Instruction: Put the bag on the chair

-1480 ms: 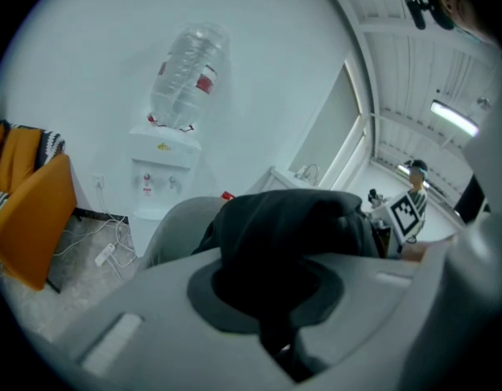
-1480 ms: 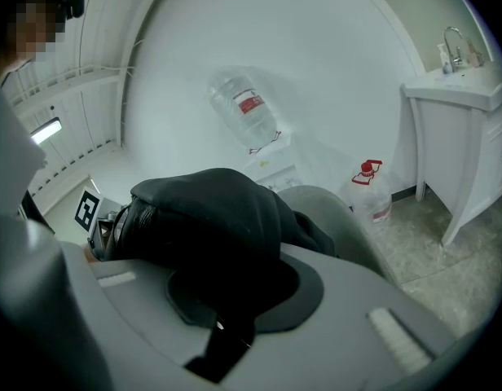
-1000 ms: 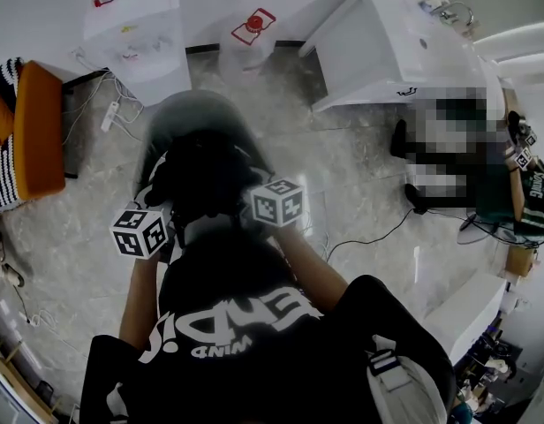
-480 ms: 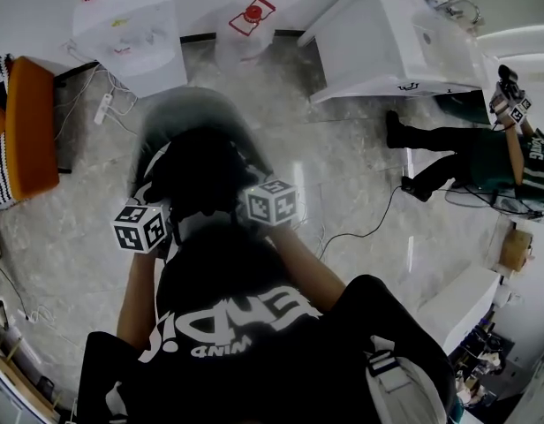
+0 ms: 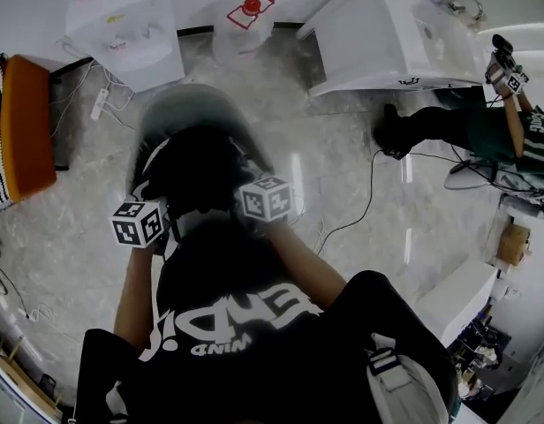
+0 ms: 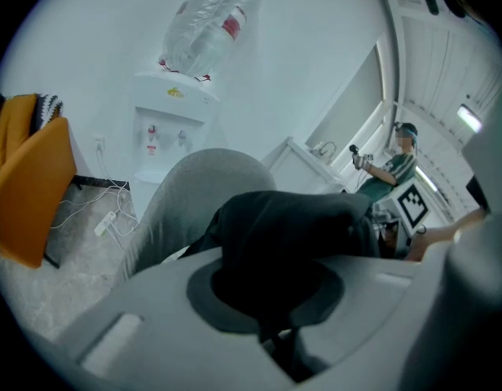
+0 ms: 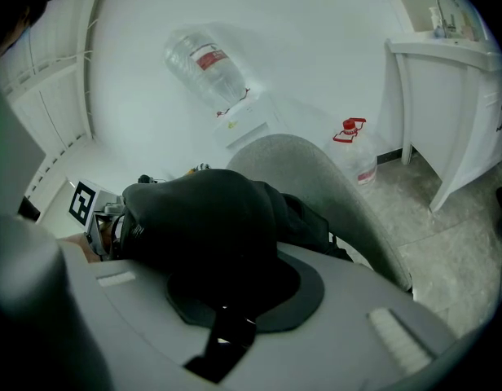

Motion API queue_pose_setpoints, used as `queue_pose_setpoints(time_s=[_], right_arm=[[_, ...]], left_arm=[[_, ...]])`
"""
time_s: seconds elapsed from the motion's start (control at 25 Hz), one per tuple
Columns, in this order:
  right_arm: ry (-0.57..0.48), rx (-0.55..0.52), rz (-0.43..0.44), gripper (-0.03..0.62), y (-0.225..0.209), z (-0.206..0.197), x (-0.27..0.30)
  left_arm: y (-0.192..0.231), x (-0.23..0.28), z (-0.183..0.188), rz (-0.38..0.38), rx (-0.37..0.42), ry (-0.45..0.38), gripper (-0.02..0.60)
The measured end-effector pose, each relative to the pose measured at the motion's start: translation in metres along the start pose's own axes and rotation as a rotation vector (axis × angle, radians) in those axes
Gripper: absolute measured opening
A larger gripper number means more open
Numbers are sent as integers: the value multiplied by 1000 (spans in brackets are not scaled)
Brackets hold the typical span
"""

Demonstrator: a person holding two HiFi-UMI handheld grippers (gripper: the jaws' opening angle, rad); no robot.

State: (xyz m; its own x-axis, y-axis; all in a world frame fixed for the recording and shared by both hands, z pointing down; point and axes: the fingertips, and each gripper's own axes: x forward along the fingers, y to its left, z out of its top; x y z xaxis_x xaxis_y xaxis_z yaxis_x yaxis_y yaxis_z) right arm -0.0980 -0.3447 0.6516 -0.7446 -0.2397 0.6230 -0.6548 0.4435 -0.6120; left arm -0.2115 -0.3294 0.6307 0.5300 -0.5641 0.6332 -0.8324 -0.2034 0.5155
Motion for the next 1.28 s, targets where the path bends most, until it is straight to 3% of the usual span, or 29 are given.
queue_pose_setpoints(time_s=[0.68,0.92,1.28], right_arm=[[65,-18,-32,60,-10,-36,10],[86,-74,-60,72,-7,-37,1],[71,-75,-88,88,-1,-34,-24]], left_arm=[[11,1,-29,47,-5,64,78],[8,-7,-31,50,0,87,115],[-4,-30,-27,51,7,91,146]])
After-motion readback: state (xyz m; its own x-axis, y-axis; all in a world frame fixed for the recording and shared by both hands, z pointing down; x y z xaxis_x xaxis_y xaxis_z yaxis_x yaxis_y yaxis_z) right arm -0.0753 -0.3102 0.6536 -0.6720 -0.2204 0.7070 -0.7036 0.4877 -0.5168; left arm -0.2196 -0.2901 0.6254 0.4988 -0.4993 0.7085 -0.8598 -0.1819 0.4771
